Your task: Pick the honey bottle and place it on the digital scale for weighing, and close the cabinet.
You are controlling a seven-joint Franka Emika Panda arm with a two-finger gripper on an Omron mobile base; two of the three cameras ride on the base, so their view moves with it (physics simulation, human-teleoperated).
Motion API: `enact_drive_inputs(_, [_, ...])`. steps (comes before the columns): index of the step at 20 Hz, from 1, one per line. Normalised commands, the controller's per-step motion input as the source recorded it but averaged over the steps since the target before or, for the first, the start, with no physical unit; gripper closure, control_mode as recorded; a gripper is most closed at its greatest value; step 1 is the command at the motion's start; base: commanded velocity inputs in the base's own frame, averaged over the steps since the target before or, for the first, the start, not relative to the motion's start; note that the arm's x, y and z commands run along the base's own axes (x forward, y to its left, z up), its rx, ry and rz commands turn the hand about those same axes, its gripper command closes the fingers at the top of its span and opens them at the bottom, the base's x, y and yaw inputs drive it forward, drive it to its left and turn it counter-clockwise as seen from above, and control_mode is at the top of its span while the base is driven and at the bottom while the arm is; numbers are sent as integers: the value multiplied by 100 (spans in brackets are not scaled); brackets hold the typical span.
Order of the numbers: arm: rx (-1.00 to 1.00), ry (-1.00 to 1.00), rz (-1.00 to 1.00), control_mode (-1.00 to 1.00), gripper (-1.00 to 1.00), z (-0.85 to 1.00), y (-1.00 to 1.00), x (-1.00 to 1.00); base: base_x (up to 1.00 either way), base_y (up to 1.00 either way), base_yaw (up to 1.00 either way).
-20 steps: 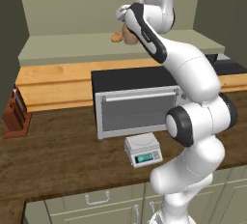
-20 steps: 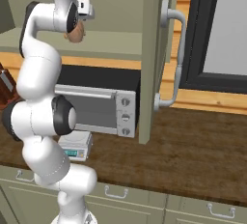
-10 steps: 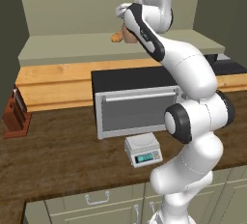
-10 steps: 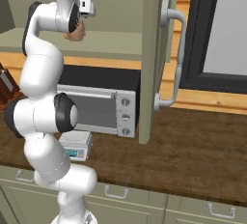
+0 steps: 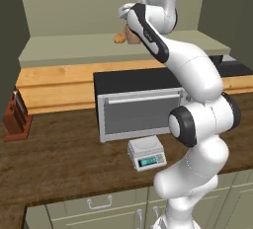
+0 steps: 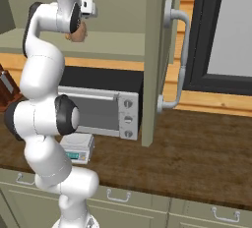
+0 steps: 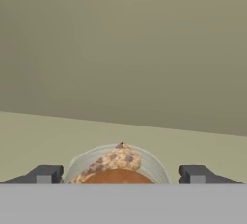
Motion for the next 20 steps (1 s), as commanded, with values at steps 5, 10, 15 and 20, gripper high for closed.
enact_drive_inputs(5, [0, 0, 0, -100, 100, -2, 0, 0, 0, 0, 0])
enact_drive_inputs(10, [0, 0, 0, -100, 100, -1, 0, 0, 0, 0, 0])
enact_drive_inputs(15, [0, 0, 0, -100, 100, 0, 0, -32, 0, 0, 0])
enact_drive_inputs(20, [1, -3, 1, -100, 100, 0, -1, -91, 0, 0, 0])
